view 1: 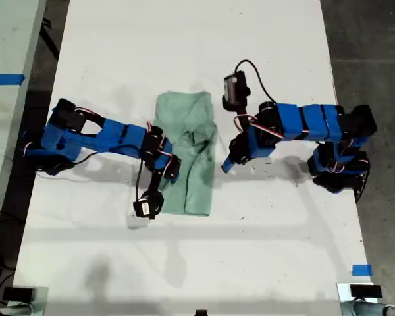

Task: Fold tshirt

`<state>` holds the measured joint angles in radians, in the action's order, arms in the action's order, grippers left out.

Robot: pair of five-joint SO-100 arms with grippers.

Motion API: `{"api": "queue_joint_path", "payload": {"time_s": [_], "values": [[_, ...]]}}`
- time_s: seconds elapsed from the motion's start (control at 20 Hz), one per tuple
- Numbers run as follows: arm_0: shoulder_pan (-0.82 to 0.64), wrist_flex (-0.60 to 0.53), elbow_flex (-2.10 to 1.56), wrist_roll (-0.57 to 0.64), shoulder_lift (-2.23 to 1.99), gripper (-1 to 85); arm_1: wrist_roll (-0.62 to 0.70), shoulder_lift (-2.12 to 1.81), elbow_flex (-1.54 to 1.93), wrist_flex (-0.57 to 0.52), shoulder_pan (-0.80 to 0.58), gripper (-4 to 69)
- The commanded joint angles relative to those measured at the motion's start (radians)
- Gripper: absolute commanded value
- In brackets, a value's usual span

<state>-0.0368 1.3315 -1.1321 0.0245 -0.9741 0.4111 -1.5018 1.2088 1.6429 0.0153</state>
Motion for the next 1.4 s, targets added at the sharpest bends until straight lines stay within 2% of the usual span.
{"api": "queue_joint_path", "payload": {"time_s": [0.0,0.05,0.2,0.25,0.35,0.45,0.5,0.65,0.9,1.35], "values": [[-0.009,0.005,0.072,0.005,-0.021,12.6,-0.005,-0.086,-0.005,-0.021,0.028,22.3],[-0.009,0.028,0.072,-0.002,-0.031,22.4,-0.005,-0.086,0.000,-0.021,0.028,22.5],[-0.028,0.183,0.071,-0.041,-0.130,36.7,-0.006,-0.094,0.014,-0.021,0.026,22.8],[-0.038,0.249,0.063,-0.038,-0.183,37.8,-0.008,-0.097,0.015,-0.020,0.026,22.8],[-0.048,0.334,0.026,-0.031,-0.313,33.6,-0.014,-0.106,0.017,-0.009,0.032,22.5],[-0.025,0.331,-0.060,-0.066,-0.472,25.3,-0.029,-0.107,0.020,-0.008,0.049,19.8],[-0.002,0.333,-0.097,-0.097,-0.531,25.2,-0.035,-0.101,0.020,-0.020,0.064,19.1],[0.083,0.322,-0.169,-0.184,-0.595,24.7,-0.089,-0.041,-0.011,-0.048,0.110,23.9],[0.196,0.172,-0.207,-0.279,-0.523,24.1,-0.149,0.193,-0.199,-0.087,0.158,29.9],[0.224,0.006,-0.225,-0.276,-0.239,24.4,-0.150,0.474,-0.336,-0.195,0.152,31.4]]}}
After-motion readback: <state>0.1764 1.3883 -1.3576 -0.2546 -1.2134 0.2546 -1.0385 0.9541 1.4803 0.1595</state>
